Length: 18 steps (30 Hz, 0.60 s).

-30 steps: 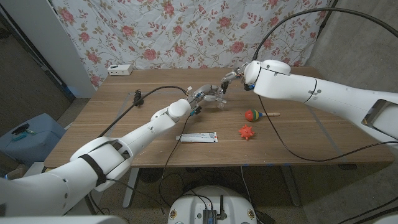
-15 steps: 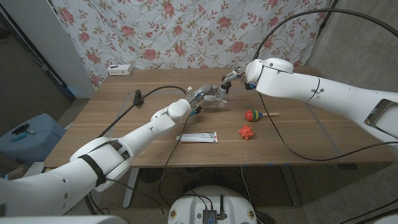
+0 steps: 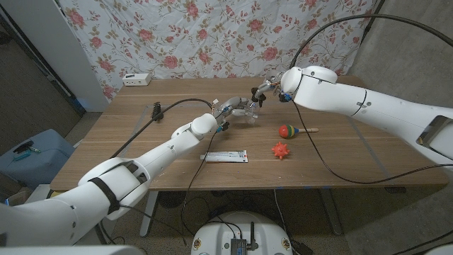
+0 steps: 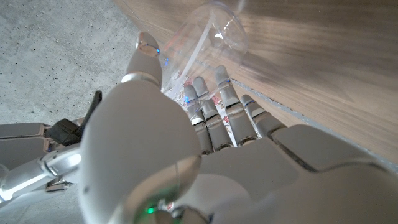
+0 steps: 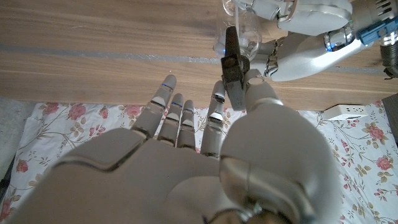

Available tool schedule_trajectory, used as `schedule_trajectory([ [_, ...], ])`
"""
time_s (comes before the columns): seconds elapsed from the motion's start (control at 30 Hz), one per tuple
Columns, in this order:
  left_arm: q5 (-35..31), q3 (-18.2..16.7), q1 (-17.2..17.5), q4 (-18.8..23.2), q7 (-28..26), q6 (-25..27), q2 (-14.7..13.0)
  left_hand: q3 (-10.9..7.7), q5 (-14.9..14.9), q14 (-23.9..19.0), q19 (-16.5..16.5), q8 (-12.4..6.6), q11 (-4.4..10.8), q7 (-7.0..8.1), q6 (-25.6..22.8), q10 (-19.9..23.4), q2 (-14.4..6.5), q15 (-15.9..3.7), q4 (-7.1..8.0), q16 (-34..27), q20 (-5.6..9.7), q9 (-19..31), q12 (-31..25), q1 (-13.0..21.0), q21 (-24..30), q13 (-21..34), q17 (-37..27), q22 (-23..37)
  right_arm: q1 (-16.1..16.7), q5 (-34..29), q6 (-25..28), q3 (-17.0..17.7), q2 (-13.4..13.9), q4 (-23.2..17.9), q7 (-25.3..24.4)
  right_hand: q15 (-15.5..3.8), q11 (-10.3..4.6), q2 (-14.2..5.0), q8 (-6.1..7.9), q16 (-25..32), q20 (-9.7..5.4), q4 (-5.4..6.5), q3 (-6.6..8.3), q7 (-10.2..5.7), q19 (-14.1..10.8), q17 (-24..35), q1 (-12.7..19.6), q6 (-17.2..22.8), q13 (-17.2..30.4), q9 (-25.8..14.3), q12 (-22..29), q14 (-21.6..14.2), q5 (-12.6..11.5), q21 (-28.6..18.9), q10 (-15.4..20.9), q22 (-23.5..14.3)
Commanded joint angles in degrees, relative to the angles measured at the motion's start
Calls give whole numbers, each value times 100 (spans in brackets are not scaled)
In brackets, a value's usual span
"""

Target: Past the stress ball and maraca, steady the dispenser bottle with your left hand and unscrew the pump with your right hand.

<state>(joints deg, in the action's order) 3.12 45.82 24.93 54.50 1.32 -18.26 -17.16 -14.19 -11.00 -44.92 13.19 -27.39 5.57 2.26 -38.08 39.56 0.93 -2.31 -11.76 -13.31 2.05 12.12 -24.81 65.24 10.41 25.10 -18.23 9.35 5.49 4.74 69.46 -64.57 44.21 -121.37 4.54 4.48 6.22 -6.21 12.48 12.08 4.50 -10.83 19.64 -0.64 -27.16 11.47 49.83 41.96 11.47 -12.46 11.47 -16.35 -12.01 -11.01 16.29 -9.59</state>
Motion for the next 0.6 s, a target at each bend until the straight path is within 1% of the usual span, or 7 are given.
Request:
schedule_trajectory([
  [0.03, 16, -10, 31, 57, 13, 29, -19, -376, -19, -328, -8, -89, 231, 81, -443, 296, -756, -783, 343, -27, 469, 13, -16, -281, 2, 443, -18, 2, 286, 10, -245, 333, 50, -3, -23, -73, -76, -26, -10, -12, -67, -4, 103, -69, -5, -6, 193, 26, 11, -11, -15, -7, 43, 12, 19, -20],
  [0.2, 25, -11, 43, 82, 33, 46, -28, -378, -18, -335, -6, -88, 228, 75, -441, 305, -757, -785, 345, -26, 469, 13, -18, -290, 2, 445, -16, 2, 389, 6, -327, 449, 66, -18, -18, -97, -95, -41, -10, -13, -87, -13, 170, -129, -7, -6, 370, 21, 12, -11, -17, 3, 53, 7, 6, -19],
  [0.23, 27, -12, 43, 73, 32, 39, -25, -380, -18, -333, -8, -84, 230, 54, -430, 305, -757, -783, 343, -23, 466, 13, -17, -291, 1, 446, -13, 2, 436, 35, -381, 510, 71, -7, -14, -100, -99, -40, -11, -13, -87, -14, 179, -139, -6, -6, 397, 18, 12, -11, -17, 3, 55, 6, 6, -19],
  [0.4, 36, -12, 35, 58, 53, 35, -20, -381, -18, -338, -7, -90, 230, 76, -445, 317, -756, -790, 340, -27, 471, 12, -20, -292, 1, 446, -18, 1, 545, 43, -471, 635, 51, 41, -17, -117, -130, -26, 3, -14, -94, -12, 239, -301, 18, -5, 601, 50, 14, -11, -16, 20, 71, 9, -4, -20],
  [0.5, 47, -9, 20, 23, 80, 25, -8, -382, -18, -337, -8, -87, 230, 76, -436, 309, -755, -783, 338, -25, 465, 12, -15, -294, 0, 447, -17, 1, 625, 66, -561, 734, 43, 74, -25, -127, -177, -19, 5, -18, -96, 2, 270, -399, 74, -1, 729, 56, 15, -11, -20, 52, 85, 22, -25, -21],
  [0.57, 53, -5, 5, -13, 97, 8, 4, -382, -18, -330, -11, -86, 233, 75, -434, 311, -761, -780, 340, -26, 463, 12, -16, -295, -1, 448, -23, 0, 660, 79, -607, 784, 38, 98, -12, -131, -190, -20, 7, -19, -96, 6, 275, -426, 78, 1, 752, 61, 16, -12, -20, 60, 88, 21, -28, -21],
  [0.6, 53, -3, -2, -28, 101, 1, 9, -383, -18, -333, -10, -87, 229, 77, -438, 307, -758, -782, 337, -25, 465, 12, -14, -293, -1, 449, -21, 0, 687, 80, -657, 812, 43, 113, -15, -132, -199, -21, 17, -17, -103, 12, 282, -479, 81, 3, 782, 87, 16, -12, -20, 62, 92, 19, -31, -21],
])
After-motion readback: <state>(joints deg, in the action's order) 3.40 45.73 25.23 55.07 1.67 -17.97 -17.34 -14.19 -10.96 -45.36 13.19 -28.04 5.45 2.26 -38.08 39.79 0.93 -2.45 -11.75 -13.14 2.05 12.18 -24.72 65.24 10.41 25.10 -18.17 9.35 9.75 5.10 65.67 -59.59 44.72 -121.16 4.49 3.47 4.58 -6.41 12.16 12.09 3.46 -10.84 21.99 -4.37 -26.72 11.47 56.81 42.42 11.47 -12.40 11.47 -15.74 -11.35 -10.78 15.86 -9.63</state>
